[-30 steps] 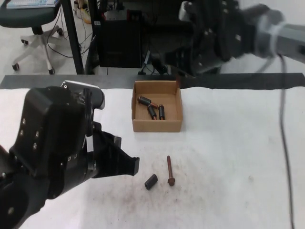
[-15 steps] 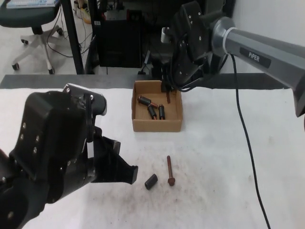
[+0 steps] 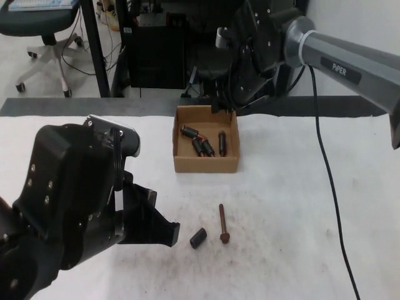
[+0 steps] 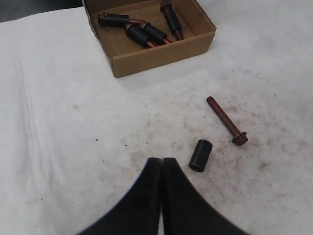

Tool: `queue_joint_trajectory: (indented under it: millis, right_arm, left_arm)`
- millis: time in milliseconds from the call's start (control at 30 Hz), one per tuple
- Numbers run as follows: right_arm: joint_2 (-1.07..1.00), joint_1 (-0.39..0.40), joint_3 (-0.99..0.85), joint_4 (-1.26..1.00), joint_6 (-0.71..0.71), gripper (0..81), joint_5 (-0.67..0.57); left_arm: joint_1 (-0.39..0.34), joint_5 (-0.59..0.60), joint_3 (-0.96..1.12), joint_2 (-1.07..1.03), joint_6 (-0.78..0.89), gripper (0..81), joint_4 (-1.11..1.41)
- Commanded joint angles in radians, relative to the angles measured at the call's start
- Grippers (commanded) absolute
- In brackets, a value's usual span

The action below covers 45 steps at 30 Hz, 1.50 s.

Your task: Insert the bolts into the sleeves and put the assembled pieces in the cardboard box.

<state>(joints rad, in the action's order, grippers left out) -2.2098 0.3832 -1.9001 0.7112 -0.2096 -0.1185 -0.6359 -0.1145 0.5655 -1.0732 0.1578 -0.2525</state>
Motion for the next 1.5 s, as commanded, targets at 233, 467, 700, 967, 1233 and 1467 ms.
queue_joint_trajectory:
  millis: [233, 467, 700, 967, 1233, 1467]
  right_arm:
    - [0.163, -0.015, -0.013, 0.262, 0.113, 0.8, 0.011]
    - [0.380, -0.015, 0.192, 0.391, 0.126, 0.8, 0.022]
    - [0.744, -0.011, 0.606, 0.219, 0.049, 0.8, -0.093]
    - [0.882, 0.015, 0.844, 0.192, 0.003, 0.8, -0.113]
    - [0.909, 0.014, 0.859, 0.198, -0.022, 0.8, -0.241]
    - [1.038, 0.011, 0.859, 0.238, 0.028, 0.8, -0.224]
  left_arm:
    - [-0.005, 0.114, 0.000, 0.008, -0.022, 0.0, 0.001]
    - [-0.009, 0.157, 0.011, 0.008, -0.099, 0.0, 0.001]
    - [-0.009, 0.258, 0.036, 0.008, -0.099, 0.0, -0.003]
    - [-0.009, 0.215, 0.034, 0.008, -0.095, 0.0, -0.098]
    - [-0.009, 0.505, 0.137, -0.164, -0.151, 0.0, -0.184]
    - [-0.009, 0.491, 0.440, -0.499, -0.284, 0.0, -0.467]
